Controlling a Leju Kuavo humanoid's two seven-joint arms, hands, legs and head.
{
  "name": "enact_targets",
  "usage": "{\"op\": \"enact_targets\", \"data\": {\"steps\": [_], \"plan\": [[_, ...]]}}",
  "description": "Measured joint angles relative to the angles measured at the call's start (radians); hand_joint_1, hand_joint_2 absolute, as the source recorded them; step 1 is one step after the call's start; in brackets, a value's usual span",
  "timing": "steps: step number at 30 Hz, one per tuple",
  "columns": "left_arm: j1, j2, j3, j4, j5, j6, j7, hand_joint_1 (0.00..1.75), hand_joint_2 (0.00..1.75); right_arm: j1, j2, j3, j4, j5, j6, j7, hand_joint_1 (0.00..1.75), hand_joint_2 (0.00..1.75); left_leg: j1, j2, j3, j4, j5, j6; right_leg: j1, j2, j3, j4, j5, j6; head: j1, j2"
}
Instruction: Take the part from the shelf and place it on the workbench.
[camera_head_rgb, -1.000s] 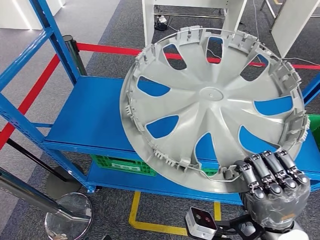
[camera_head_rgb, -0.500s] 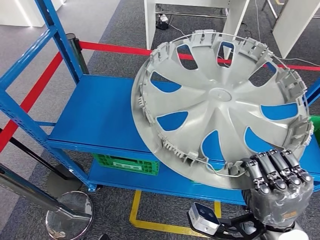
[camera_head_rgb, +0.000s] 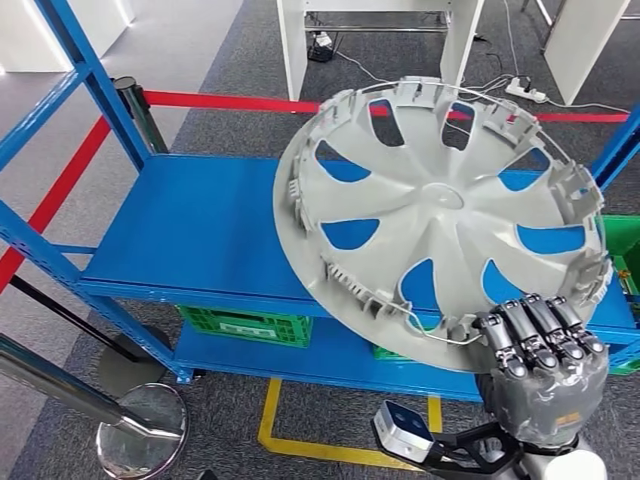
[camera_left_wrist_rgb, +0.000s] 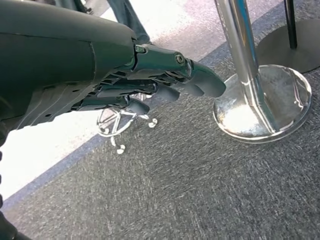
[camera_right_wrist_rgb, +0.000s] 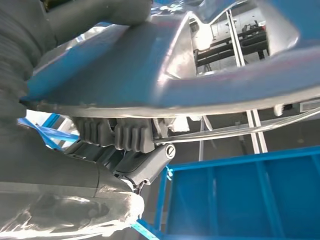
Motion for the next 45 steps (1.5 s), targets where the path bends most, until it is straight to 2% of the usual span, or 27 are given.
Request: {"op": "enact_targets", "data": {"steps": [2,3,5,6,8,9,12,14,16,18,19,20,23,24,27,28,30,32,33,34,35,37,39,40,42,43,45], "plan": [[0.000,0.000,0.000,0.000,0.000,0.000,0.000,0.00,1.75,-0.001,0.000,0.000,0.004,0.000,0.000,0.001,1.75,1.75,0.000,0.000,-0.051,0.124,-0.052,0.000,0.006,-0.004,-0.008,0.000,0.006,-0.007,0.000,0.000],[0.001,0.000,0.000,0.000,-0.001,0.000,0.000,0.00,1.75,-0.001,0.000,0.000,0.006,0.000,0.000,0.001,1.75,1.75,0.000,0.000,-0.058,0.147,-0.051,0.003,0.010,-0.005,-0.010,0.000,0.008,-0.009,-0.001,0.000],[0.001,0.000,0.000,0.000,-0.001,-0.001,0.000,0.00,1.75,-0.002,0.000,0.000,0.009,0.000,0.000,0.002,1.75,1.75,-0.004,0.000,-0.018,0.084,0.003,0.018,0.018,-0.005,-0.012,0.000,0.012,-0.011,-0.001,0.000],[0.000,0.001,0.000,-0.001,-0.001,-0.002,0.000,0.00,1.75,-0.003,0.000,0.000,0.010,0.000,0.000,0.003,1.75,1.75,-0.009,0.000,0.019,0.016,0.036,0.031,0.021,-0.004,-0.012,0.000,0.013,-0.012,0.000,0.000],[-0.002,0.004,0.000,-0.002,-0.001,-0.004,0.000,0.00,1.75,-0.008,0.001,0.000,0.011,0.000,0.000,0.004,1.75,1.75,-0.018,0.002,0.080,-0.098,0.070,0.055,0.026,-0.005,-0.014,0.001,0.018,-0.008,0.000,0.000],[-0.003,0.006,0.001,-0.003,-0.001,-0.005,0.000,0.00,1.75,-0.010,0.001,0.000,0.011,0.000,0.000,0.004,1.75,1.75,-0.022,0.003,0.093,-0.125,0.074,0.061,0.025,-0.005,-0.016,0.000,0.022,-0.003,0.001,0.000],[-0.004,0.007,0.002,-0.004,-0.001,-0.016,0.002,0.00,1.75,-0.013,0.002,0.002,0.015,0.000,0.000,0.005,1.75,1.75,-0.021,0.005,0.095,-0.154,0.086,0.063,0.024,-0.007,-0.025,0.000,0.028,0.014,0.001,0.000],[-0.006,0.008,0.003,-0.005,0.000,-0.024,0.005,0.00,1.75,-0.015,0.002,0.004,0.019,0.000,0.000,0.008,1.75,1.75,-0.014,0.007,0.093,-0.177,0.100,0.065,0.025,-0.005,-0.049,0.043,-0.012,0.023,0.005,0.000],[-0.006,0.008,0.005,-0.007,0.000,-0.031,0.008,0.00,1.75,-0.019,0.002,0.005,0.026,0.000,0.000,0.013,1.75,1.75,-0.012,0.008,0.081,-0.179,0.111,0.066,0.020,-0.004,-0.094,0.158,-0.083,0.032,0.009,0.000],[-0.005,0.008,0.008,-0.007,0.000,-0.036,0.011,0.00,1.75,-0.020,0.002,0.005,0.035,0.000,0.000,0.019,1.75,1.75,-0.013,0.009,0.066,-0.175,0.119,0.063,0.016,-0.005,-0.121,0.250,-0.119,0.040,0.010,0.000],[-0.005,0.008,0.011,-0.007,0.000,-0.037,0.012,0.00,1.75,-0.020,0.002,0.005,0.039,0.000,0.000,0.021,1.75,1.75,-0.012,0.010,0.060,-0.172,0.122,0.061,0.014,-0.005,-0.110,0.244,-0.109,0.044,0.010,0.000],[-0.005,0.008,0.014,-0.008,0.000,-0.038,0.013,0.00,1.75,-0.021,0.002,0.005,0.044,0.000,0.000,0.024,1.75,1.75,-0.011,0.010,0.053,-0.167,0.125,0.059,0.011,-0.005,-0.079,0.198,-0.083,0.046,0.010,0.000],[-0.005,0.010,0.020,-0.010,0.000,-0.042,0.017,0.00,1.75,-0.028,0.002,0.007,0.057,0.000,0.000,0.033,1.75,1.75,-0.013,0.009,0.033,-0.149,0.132,0.047,0.008,-0.004,0.028,0.013,-0.027,0.045,0.010,0.000],[-0.005,0.011,0.021,-0.011,0.000,-0.045,0.017,0.00,1.75,-0.030,0.002,0.008,0.060,0.000,0.000,0.036,1.75,1.75,-0.015,0.008,0.026,-0.144,0.136,0.042,0.010,-0.003,0.037,-0.009,-0.025,0.040,0.011,0.000],[-0.002,0.015,0.024,-0.013,0.000,-0.051,0.018,0.00,1.75,-0.032,0.002,0.008,0.069,0.000,0.000,0.040,1.75,1.75,-0.013,0.007,0.011,-0.137,0.147,0.025,0.013,-0.003,0.024,-0.005,-0.011,0.015,0.011,0.000],[-0.001,0.017,0.026,-0.014,0.000,-0.052,0.018,0.00,1.75,-0.033,0.002,0.009,0.071,0.000,0.000,0.041,1.75,1.75,-0.012,0.007,0.004,-0.125,0.133,0.019,0.011,-0.004,0.017,-0.006,-0.004,0.007,0.010,0.000],[0.001,0.020,0.028,-0.015,0.000,-0.054,0.017,0.00,1.75,-0.038,0.002,0.011,0.076,0.000,0.000,0.043,1.75,1.75,-0.007,0.006,-0.027,-0.048,0.061,0.007,0.008,-0.008,-0.001,-0.007,0.014,-0.006,0.005,0.000],[0.001,0.021,0.029,-0.015,0.000,-0.055,0.016,0.00,1.75,-0.041,0.002,0.013,0.081,0.000,0.000,0.044,1.75,1.75,-0.004,0.006,-0.067,0.084,-0.025,0.000,0.009,-0.009,-0.025,-0.006,0.031,-0.010,0.002,0.000],[0.001,0.022,0.030,-0.015,0.000,-0.055,0.015,0.00,1.75,-0.042,0.002,0.013,0.083,0.000,0.000,0.044,1.75,1.75,-0.002,0.006,-0.075,0.131,-0.049,-0.001,0.010,-0.010,-0.037,-0.006,0.040,-0.009,0.002,0.000],[0.001,0.022,0.031,-0.015,0.000,-0.056,0.014,0.00,1.75,-0.042,0.002,0.013,0.086,0.000,0.000,0.045,1.75,1.75,-0.002,0.006,-0.064,0.142,-0.054,0.000,0.010,-0.010,-0.049,-0.006,0.049,-0.008,0.002,0.000],[0.001,0.023,0.032,-0.016,0.000,-0.056,0.014,0.00,1.75,-0.042,0.002,0.013,0.089,0.000,0.000,0.045,1.75,1.75,-0.002,0.006,-0.033,0.113,-0.042,0.002,0.011,-0.010,-0.060,-0.006,0.058,-0.006,0.002,0.000],[-0.001,0.025,0.034,-0.017,0.000,-0.056,0.014,0.00,1.75,-0.043,0.002,0.013,0.091,0.000,0.000,0.047,1.75,1.75,-0.002,0.005,0.077,-0.038,0.000,0.010,0.011,-0.008,-0.077,-0.006,0.076,0.000,0.001,0.000],[-0.006,0.026,0.035,-0.019,0.000,-0.056,0.012,0.00,1.75,-0.046,0.002,0.014,0.092,0.000,0.000,0.048,1.75,1.75,-0.006,0.004,0.154,-0.159,0.024,0.018,0.013,-0.009,-0.086,-0.006,0.092,0.010,0.003,0.000],[-0.008,0.027,0.035,-0.020,0.000,-0.056,0.011,0.00,1.75,-0.047,0.002,0.014,0.093,0.000,0.000,0.049,1.75,1.75,-0.009,0.003,0.163,-0.179,0.027,0.021,0.012,-0.010,-0.087,-0.007,0.101,0.016,0.004,0.000],[-0.007,0.026,0.037,-0.020,0.000,-0.057,0.010,0.00,1.75,-0.048,0.003,0.015,0.094,0.000,0.000,0.050,1.75,1.75,-0.013,0.003,0.153,-0.181,0.044,0.031,0.009,-0.011,-0.091,-0.014,0.116,0.028,0.005,0.000],[-0.006,0.026,0.038,-0.020,0.000,-0.060,0.010,0.00,1.75,-0.048,0.003,0.015,0.095,0.000,0.000,0.051,1.75,1.75,-0.012,0.005,0.144,-0.182,0.055,0.039,0.007,-0.010,-0.097,-0.011,0.109,0.033,0.006,0.000],[-0.006,0.028,0.040,-0.021,0.000,-0.067,0.009,0.00,1.75,-0.049,0.003,0.015,0.098,0.000,0.000,0.057,1.75,1.75,-0.011,0.009,0.119,-0.187,0.081,0.053,0.006,-0.007,-0.124,0.044,0.039,0.039,0.009,0.000]]}}
